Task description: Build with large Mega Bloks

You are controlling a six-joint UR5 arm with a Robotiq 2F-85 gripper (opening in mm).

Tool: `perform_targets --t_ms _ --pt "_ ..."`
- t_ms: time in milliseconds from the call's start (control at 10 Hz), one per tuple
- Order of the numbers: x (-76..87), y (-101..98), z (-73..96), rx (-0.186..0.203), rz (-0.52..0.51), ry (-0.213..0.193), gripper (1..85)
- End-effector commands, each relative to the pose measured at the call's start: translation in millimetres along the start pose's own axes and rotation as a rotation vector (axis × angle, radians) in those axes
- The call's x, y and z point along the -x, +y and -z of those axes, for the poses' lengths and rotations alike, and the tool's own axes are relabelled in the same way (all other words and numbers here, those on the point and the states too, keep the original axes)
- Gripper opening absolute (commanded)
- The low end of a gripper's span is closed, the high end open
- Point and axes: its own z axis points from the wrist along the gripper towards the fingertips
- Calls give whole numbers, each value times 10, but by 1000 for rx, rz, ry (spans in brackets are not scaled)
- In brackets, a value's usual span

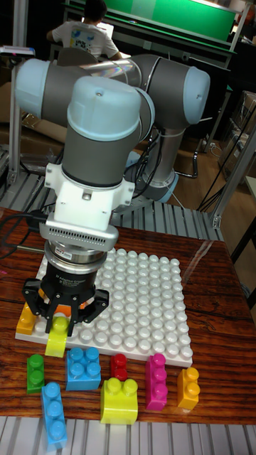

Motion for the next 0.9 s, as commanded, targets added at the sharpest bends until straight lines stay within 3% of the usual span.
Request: perform_targets --t_ms 0,200,300,500,800 --pt "63 60 18 21 27 -29 10" --pt "63 60 18 21 21 -29 10" --pt "56 135 21 50 -7 -26 10" --pt "169 130 26 50 -51 -68 10" --pt "-75 182 81 31 -98 -79 10"
